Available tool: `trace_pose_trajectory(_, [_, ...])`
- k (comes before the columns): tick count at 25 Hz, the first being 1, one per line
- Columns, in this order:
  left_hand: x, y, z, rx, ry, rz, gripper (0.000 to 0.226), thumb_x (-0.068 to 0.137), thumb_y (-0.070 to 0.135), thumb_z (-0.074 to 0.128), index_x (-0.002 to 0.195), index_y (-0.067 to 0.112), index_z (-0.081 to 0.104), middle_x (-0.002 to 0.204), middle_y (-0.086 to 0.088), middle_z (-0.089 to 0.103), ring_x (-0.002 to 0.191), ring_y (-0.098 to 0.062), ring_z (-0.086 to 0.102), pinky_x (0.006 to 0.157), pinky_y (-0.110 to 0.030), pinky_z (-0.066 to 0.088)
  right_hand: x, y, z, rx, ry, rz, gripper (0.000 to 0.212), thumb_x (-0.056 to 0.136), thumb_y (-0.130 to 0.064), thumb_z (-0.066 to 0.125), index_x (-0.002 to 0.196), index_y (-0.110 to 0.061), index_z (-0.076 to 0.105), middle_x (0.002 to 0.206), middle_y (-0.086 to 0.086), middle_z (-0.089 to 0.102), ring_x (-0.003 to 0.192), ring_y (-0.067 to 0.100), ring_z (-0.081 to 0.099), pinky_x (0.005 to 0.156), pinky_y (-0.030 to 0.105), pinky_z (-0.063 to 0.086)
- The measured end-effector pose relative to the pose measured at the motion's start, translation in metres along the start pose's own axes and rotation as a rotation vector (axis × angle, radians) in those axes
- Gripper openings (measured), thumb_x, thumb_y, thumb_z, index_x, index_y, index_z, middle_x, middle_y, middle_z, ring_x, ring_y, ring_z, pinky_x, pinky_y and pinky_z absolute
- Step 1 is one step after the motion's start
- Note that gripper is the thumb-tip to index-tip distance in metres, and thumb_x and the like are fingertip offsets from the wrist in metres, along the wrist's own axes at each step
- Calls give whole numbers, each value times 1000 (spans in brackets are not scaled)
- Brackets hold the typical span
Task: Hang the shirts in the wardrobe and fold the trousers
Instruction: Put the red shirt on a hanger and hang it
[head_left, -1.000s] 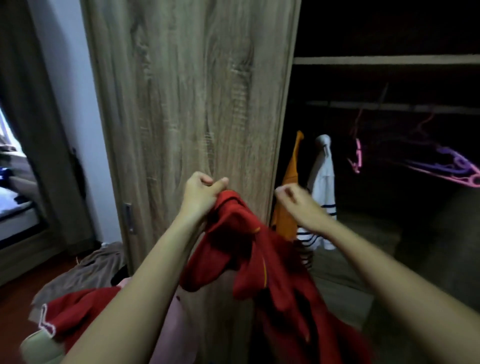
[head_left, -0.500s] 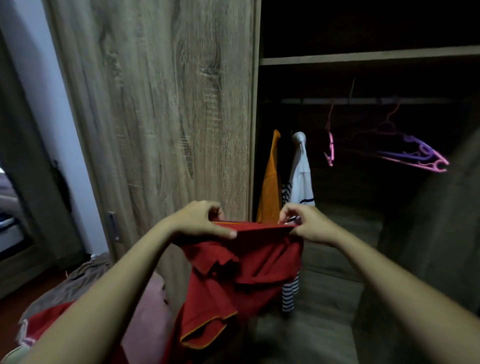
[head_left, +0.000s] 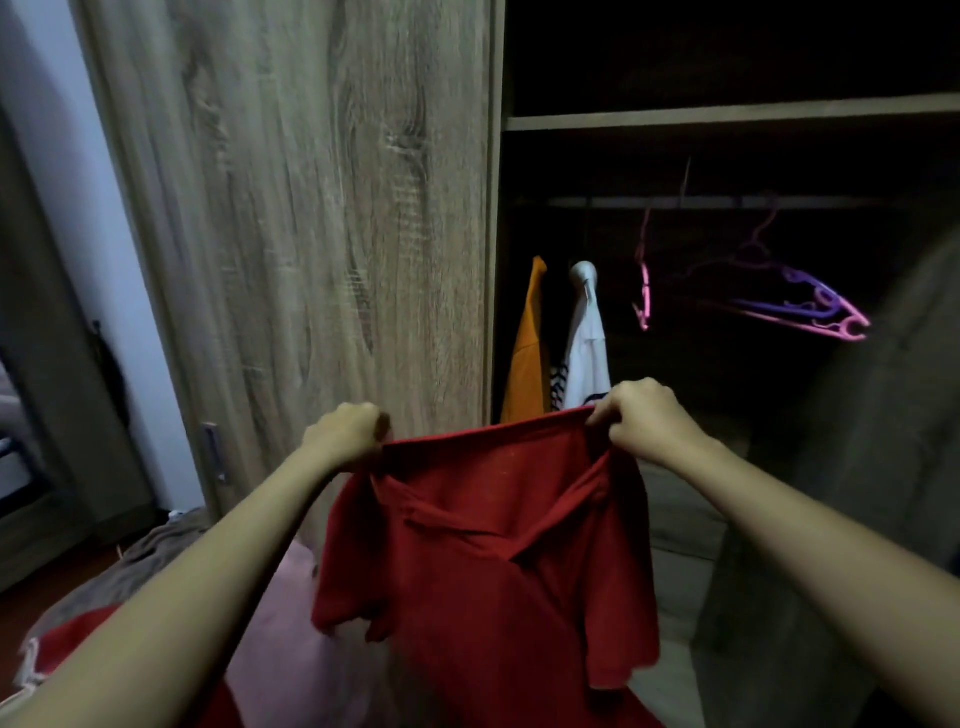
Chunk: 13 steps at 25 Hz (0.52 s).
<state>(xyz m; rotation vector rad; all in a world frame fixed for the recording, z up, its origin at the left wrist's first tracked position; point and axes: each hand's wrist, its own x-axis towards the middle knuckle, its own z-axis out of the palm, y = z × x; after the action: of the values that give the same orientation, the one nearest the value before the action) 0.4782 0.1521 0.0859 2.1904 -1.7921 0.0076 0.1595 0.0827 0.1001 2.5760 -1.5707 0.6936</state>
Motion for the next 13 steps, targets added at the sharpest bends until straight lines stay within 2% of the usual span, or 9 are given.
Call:
trace_pose_trajectory(2, [1, 10, 2, 55, 43, -125, 22, 76, 14, 64, 98, 17, 64, 108, -14, 61, 101, -35, 60, 78, -36, 48, -5, 2, -5, 56, 21, 111, 38, 71, -2, 53, 85, -28, 76, 99, -4, 73, 96, 19, 64, 85, 27, 49])
trace_pose_trajectory(3, [5, 14, 3, -32, 118, -131, 23, 74, 13, 65, 96, 19, 63, 106, -12, 62, 100, -35, 60, 77, -35, 48, -6, 3, -10, 64, 61, 127, 37, 71, -2, 53, 85, -26, 76, 99, -3, 73, 97, 20, 64, 86, 25, 47])
trace_pose_trajectory(4, [13, 20, 8, -157, 175, -102, 25, 71, 10, 65, 94, 21, 61, 103, -10, 64, 97, -33, 61, 77, -35, 50, -4, 7, -17, 67, 106, 132, 37, 71, -1, 52, 88, -23, 76, 101, -2, 73, 100, 21, 63, 88, 25, 45])
trace_pose_trajectory(6, [19, 35, 19, -251, 110, 13, 27, 70, 8, 61, 92, 23, 59, 99, -6, 68, 93, -29, 64, 79, -36, 54, -1, 20, -29, 52, 136, 140, 40, 71, 2, 50, 94, -20, 75, 109, 0, 70, 106, 23, 61, 92, 28, 44])
trace_pose_trajectory(8, [24, 49, 29, -356, 72, 45, 23, 72, 1, 57, 86, 19, 63, 91, -7, 68, 86, -25, 64, 72, -27, 55, -1, 44, -35, 49, 67, 166, 44, 70, 4, 49, 94, -22, 75, 112, 3, 70, 104, 25, 63, 93, 31, 49])
trace_pose_trajectory(10, [30, 66, 21, -639, 195, 70, 34, 70, -17, 47, 71, 15, 58, 80, -4, 65, 74, -20, 59, 53, -18, 48, -4, 69, -39, 49, 0, 157, 44, 69, 6, 51, 93, -23, 76, 111, 3, 70, 103, 23, 64, 91, 30, 51])
trace_pose_trajectory(12, [40, 80, 14, -674, 347, 142, 42, 66, -27, 35, 60, 12, 50, 84, 0, 61, 78, -17, 54, 48, -11, 41, -8, 89, -44, 36, -46, 85, 39, 72, 6, 57, 96, -20, 75, 112, 3, 70, 103, 17, 64, 91, 21, 48])
trace_pose_trajectory(13, [45, 86, 13, -587, 388, 216, 44, 65, -28, 33, 56, 11, 52, 87, -1, 61, 83, -18, 54, 52, -7, 41, -10, 96, -47, 16, -89, 51, 35, 74, 3, 62, 99, -18, 74, 114, 2, 69, 104, 14, 63, 90, 17, 46])
